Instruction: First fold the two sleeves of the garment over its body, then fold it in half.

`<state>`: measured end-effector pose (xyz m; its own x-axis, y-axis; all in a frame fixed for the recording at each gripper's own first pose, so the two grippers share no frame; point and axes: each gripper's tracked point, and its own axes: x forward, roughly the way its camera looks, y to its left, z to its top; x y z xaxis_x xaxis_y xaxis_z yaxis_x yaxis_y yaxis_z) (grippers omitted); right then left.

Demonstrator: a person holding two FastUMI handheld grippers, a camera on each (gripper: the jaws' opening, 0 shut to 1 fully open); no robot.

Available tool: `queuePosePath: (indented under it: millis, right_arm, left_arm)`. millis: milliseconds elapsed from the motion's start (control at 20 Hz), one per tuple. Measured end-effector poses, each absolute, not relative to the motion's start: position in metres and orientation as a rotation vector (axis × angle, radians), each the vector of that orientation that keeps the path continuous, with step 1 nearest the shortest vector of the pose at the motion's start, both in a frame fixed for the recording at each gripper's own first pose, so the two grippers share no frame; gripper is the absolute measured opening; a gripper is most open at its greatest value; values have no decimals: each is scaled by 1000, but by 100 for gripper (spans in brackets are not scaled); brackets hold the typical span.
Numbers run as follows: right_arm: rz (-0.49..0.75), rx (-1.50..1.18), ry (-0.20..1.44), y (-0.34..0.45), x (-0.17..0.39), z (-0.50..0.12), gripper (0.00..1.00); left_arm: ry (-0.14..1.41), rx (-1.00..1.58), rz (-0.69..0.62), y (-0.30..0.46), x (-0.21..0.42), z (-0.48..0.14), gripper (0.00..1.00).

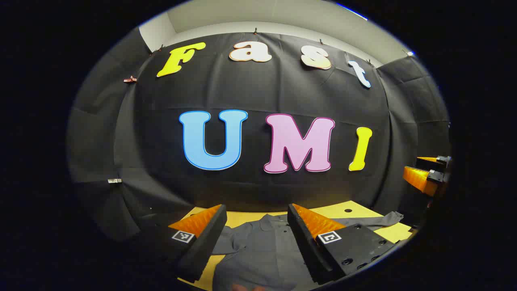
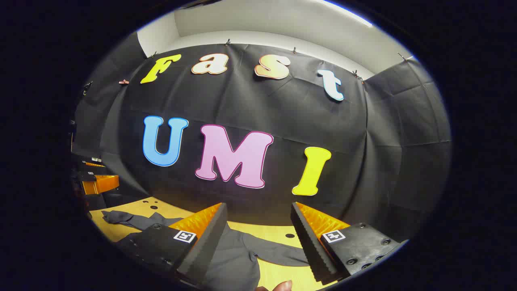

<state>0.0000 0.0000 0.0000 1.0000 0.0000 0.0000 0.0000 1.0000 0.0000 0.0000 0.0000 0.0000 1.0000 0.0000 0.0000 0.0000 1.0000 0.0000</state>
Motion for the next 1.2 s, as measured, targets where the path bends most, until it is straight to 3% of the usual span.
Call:
queuePosePath:
  millis: [800,1200]
  right_arm:
    - [-23,16,46,-29,18,-21,97]
    - [-217,8,263,-179,53,-143,97]
  left_arm:
    - [8,19,13,-19,16,-2,95]
    - [16,27,-14,-60,26,-14,95]
